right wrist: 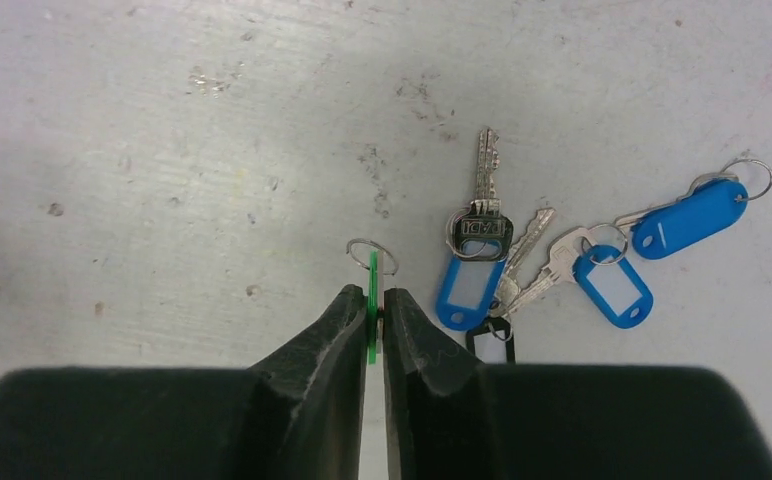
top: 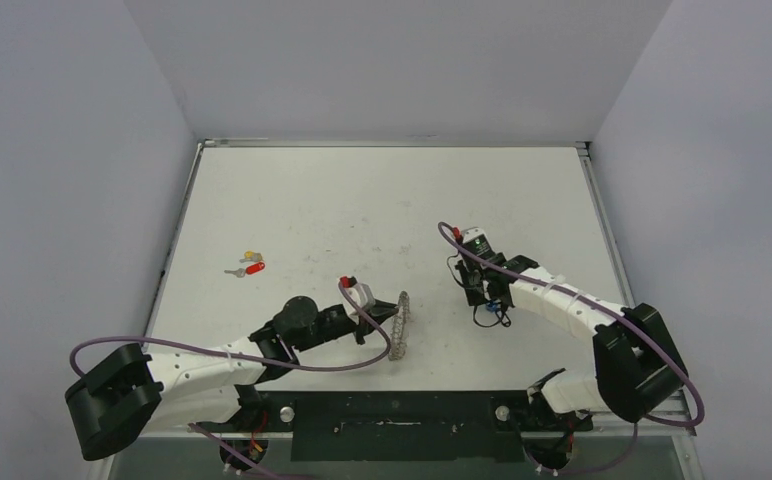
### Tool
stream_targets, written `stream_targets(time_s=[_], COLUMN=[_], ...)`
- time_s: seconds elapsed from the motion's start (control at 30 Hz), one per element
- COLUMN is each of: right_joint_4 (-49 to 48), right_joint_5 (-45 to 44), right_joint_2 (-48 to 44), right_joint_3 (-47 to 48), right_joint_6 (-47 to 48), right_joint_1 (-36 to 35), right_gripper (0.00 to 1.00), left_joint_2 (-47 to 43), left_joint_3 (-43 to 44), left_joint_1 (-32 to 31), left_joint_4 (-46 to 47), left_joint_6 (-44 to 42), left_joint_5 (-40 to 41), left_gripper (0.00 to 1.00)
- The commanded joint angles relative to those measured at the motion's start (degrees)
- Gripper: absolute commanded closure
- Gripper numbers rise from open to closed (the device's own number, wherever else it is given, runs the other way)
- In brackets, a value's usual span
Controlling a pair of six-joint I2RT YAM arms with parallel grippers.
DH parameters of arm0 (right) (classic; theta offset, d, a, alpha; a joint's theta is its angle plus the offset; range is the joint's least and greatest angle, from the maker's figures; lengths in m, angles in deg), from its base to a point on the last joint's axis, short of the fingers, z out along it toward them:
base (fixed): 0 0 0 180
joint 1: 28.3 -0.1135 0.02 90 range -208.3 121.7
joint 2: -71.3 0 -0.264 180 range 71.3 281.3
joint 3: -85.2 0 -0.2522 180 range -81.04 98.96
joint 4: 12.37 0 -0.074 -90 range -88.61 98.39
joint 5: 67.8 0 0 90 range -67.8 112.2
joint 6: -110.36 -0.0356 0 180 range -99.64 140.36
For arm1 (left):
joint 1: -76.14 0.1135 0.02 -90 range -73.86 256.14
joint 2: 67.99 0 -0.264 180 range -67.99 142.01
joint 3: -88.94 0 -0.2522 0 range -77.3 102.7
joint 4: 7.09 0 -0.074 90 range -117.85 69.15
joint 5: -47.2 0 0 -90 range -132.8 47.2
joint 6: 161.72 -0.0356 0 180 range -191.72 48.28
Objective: Remove the keys from the keyring
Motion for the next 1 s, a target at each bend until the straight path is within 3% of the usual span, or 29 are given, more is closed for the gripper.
stream_targets(time_s=[0.0,0.13,0.23,0.3,0.47,0.63,0.97], right_joint_4=[-5.26,-4.57,-2.95,-1.2,4.31,11.3,21.95], right_joint_5=[-2.73,-3.63,-4.3,-5.05,-7.73,-12.76,-24.29], right_joint_2=[3.07,2.03,-3.52,-8.46,-21.17,-31.72,-49.51], right_joint_3=[2.76,3.99,3.84,3.69,4.76,8.2,15.6], right_joint_6=[-2.05,-3.25,-4.07,-4.29,-4.31,-4.02,-1.9], right_joint_1=[1.71,2.42,2.44,2.37,2.42,2.45,2.37], right_gripper=[0.78,0.42,0.24,0.19,0.09,0.06,0.0], left_joint_2=[-0.56,0.15,-0.74,-1.31,-3.93,-10.97,-24.72], left_joint_3=[4.09,6.21,6.51,6.84,6.59,8.13,24.39], left_joint_1=[0.81,1.49,2.13,2.69,4.24,4.95,5.5], left_joint_4=[-2.44,-6.09,-8.31,-10.62,-15.47,-23.47,-62.91], left_joint_6=[0.43,0.9,2.64,4.35,9.03,11.16,19.65], left_joint_5=[6.57,10.52,14.65,17.39,20.9,23.45,39.3], left_gripper=[1.0,1.0,1.0,0.98,0.71,0.56,0.34])
